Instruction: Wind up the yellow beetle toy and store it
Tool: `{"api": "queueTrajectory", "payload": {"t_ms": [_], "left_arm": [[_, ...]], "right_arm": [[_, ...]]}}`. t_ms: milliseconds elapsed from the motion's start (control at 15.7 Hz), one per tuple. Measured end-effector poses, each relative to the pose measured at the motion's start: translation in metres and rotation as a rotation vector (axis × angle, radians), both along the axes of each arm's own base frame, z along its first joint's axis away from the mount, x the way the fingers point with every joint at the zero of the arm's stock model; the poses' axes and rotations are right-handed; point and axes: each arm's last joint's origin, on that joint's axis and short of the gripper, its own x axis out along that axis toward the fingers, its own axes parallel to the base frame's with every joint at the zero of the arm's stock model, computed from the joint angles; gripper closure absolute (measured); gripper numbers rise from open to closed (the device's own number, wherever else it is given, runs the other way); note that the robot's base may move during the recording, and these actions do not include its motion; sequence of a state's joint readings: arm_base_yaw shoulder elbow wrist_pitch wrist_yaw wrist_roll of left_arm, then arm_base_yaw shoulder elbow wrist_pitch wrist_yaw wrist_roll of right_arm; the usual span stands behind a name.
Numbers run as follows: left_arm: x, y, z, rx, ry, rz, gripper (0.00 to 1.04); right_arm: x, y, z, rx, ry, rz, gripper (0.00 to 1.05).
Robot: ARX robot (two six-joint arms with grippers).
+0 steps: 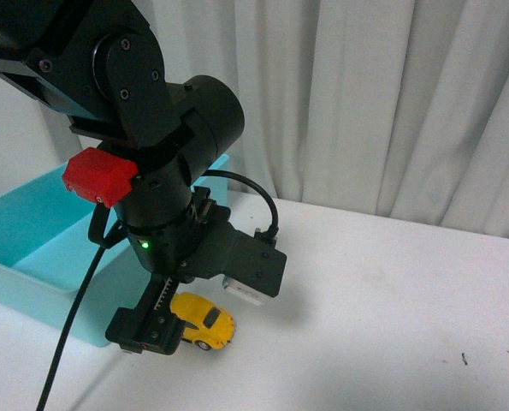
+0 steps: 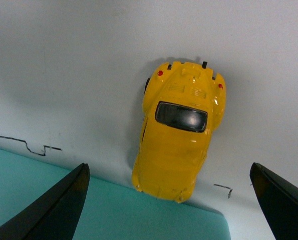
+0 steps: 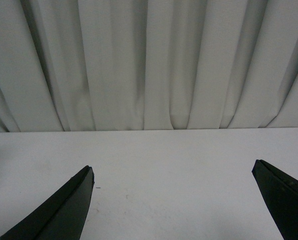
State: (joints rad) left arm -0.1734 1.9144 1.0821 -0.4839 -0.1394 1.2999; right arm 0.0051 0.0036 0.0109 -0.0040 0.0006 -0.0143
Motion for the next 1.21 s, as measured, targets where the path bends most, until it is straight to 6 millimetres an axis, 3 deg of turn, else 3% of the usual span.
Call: {"api": "queueTrajectory", "payload": {"t_ms": [255,319,574,765,956,1020,1084,1147,1211], "left_arm": [[0.001,0.000,-0.011,-0.009,0.011,0.107,0.07],[0.001,0.002,-0.014,-0.015,0.016,0.153,0.14],[0.002,0.000,-0.020,-0.019,0.022,0.170,0.61],[0.003,-0.003,-0.018,-0.017,0.017,0.128,0.71],[0.004,-0.007,-0.013,-0.063,0.045,0.004,0.73],[0.002,-0.012,-0.008,-0.116,0.076,-0.016,0.73],[-0.001,-0.017,0.009,-0.210,0.094,-0.026,0.73],[-0.001,-0.019,0.031,-0.284,0.066,-0.023,0.73],[0.001,-0.014,0.069,-0.378,-0.001,-0.007,0.73]], "right_arm": [[0.000,0.000,0.000,0.000,0.000,0.000,0.07],[0.000,0.000,0.000,0.000,0.000,0.000,0.07],[0.000,0.000,0.000,0.000,0.000,0.000,0.07],[0.000,0.000,0.000,0.000,0.000,0.000,0.07],[0.000,0.000,0.000,0.000,0.000,0.000,0.07],[0.000,0.000,0.000,0.000,0.000,0.000,0.07],[0.000,0.000,0.000,0.000,0.000,0.000,0.07],[0.000,0.000,0.000,0.000,0.000,0.000,0.07],[0.000,0.000,0.000,0.000,0.000,0.000,0.07]]}}
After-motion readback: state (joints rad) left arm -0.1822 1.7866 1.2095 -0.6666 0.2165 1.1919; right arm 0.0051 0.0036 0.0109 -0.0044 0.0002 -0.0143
